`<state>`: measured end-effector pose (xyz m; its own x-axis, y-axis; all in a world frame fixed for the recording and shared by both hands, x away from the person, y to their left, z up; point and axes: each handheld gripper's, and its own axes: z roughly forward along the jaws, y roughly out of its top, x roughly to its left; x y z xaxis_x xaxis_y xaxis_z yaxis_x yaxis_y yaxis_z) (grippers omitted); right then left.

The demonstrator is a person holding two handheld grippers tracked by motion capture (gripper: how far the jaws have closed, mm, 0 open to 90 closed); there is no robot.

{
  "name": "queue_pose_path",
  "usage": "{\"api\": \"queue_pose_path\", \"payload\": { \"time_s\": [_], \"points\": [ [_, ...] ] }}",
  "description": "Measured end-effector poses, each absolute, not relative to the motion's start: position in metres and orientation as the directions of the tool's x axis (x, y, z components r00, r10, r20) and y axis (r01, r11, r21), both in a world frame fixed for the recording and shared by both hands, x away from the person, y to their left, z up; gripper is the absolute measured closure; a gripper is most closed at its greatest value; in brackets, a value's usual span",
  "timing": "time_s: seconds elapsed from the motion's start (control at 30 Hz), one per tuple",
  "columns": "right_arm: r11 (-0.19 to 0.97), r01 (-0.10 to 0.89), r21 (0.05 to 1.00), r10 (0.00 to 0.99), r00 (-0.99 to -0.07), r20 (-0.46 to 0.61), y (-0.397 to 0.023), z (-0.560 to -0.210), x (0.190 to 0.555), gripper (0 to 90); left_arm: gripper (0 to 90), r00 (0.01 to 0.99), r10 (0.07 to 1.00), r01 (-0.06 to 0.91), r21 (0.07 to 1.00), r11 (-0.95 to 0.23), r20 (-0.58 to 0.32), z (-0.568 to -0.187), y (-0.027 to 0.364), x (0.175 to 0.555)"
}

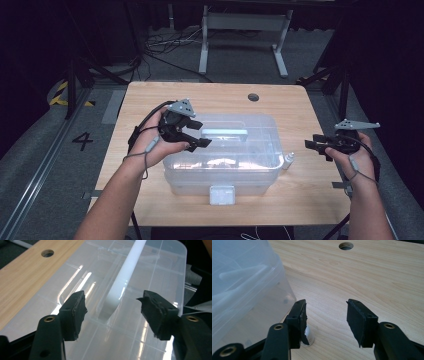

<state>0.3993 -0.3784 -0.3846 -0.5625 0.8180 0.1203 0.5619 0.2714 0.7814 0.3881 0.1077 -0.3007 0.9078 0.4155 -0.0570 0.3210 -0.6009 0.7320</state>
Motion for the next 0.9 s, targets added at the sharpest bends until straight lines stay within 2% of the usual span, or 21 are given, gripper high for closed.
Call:
{"api": "queue_pose_path", "payload": {
  "time_s": [0.13, 0.4, 0.53, 0.57, 0.77, 0.9],
  "points": [
    [0.269, 0.562, 0.782, 0.818, -0.562, 0.123, -0.378, -0.384, 0.399, 51.3, 44.4, 0.897, 0.443, 0.332, 0.683, -0.650, -0.014, -0.306, 0.099, 0.391],
    [0.275, 0.552, 0.787, 0.819, -0.564, 0.109, -0.380, -0.382, 0.394, 51.2, 50.2, 0.910, 0.413, 0.287, 0.684, -0.670, 0.023, -0.310, 0.087, 0.395],
    [0.266, 0.550, 0.792, 0.822, -0.559, 0.112, -0.383, -0.380, 0.386, 51.2, 64.5, 0.921, 0.388, 0.269, 0.680, -0.682, 0.025, -0.311, 0.086, 0.397],
    [0.264, 0.547, 0.794, 0.824, -0.556, 0.110, -0.385, -0.380, 0.385, 51.2, 72.1, 0.922, 0.386, 0.269, 0.683, -0.679, 0.020, -0.310, 0.087, 0.397],
    [0.250, 0.538, 0.805, 0.831, -0.546, 0.107, -0.388, -0.378, 0.380, 50.9, 73.6, 0.927, 0.372, 0.239, 0.680, -0.693, 0.052, -0.309, 0.087, 0.396],
    [0.255, 0.511, 0.821, 0.830, -0.551, 0.086, -0.385, -0.373, 0.375, 54.0, 74.1, 0.930, 0.363, 0.234, 0.678, -0.697, 0.053, -0.308, 0.087, 0.397]
  ]
}}
